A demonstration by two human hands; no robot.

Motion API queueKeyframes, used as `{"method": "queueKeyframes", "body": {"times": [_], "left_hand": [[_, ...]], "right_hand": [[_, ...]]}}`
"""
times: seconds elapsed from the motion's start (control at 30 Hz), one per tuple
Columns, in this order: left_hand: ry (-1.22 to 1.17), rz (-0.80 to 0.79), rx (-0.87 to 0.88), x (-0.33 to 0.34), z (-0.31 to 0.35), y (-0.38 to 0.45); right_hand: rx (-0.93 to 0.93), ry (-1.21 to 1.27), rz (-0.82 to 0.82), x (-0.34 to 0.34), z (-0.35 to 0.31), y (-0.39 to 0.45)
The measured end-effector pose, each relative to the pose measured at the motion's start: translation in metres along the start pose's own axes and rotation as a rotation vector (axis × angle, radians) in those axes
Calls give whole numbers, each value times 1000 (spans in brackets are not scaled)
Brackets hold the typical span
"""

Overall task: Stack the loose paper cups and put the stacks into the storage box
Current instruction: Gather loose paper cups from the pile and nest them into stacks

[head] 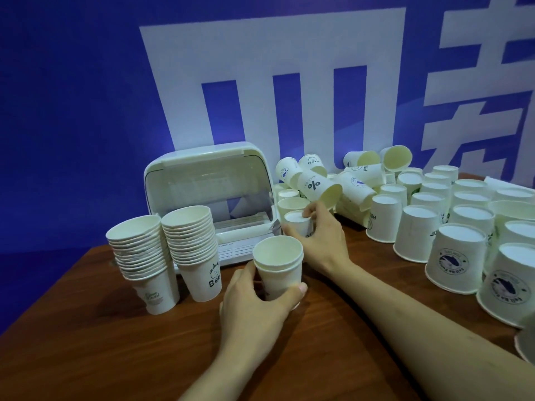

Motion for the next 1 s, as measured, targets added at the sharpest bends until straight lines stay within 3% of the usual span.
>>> {"method": "queueKeyframes", "body": {"times": [0.1, 0.23, 0.33, 0.4, 0.47, 0.57, 0.67, 0.8, 1.0], "left_hand": [[-1, 4, -9, -1, -1, 0], [-5, -9, 0, -1, 2, -1], [15, -26, 6, 0, 4, -1], [26, -31, 3, 0, 5, -1], [22, -26, 3, 0, 6, -2], [0, -21, 7, 1, 5, -1], [-16, -15, 0, 0, -1, 1], [-7, -20, -6, 2, -7, 3], [11, -30, 2, 3, -5, 5]], "right_hand": [[-30, -92, -93, -3, -11, 4], [-163, -420, -164, -15, -47, 17], [-4, -64, -79, -56, -70, 20], [130, 305, -152, -62, -78, 6], [142, 420, -257, -55, -91, -16], [22, 171, -325, -37, -103, -40], [-203, -106, -229, -32, -120, -49], [-239, -156, -222, -27, -124, -55], [-340, -420, -186, -35, -128, -52]]}}
Point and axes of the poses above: each hand's wrist, its own y-axis towards the middle knuckle, its own x-axis out of the palm, z = x × y, the point moved 10 cm from there along y, towards the middle knuckle, and after that the axes turned 3 degrees about z, right-handed, at the moved point
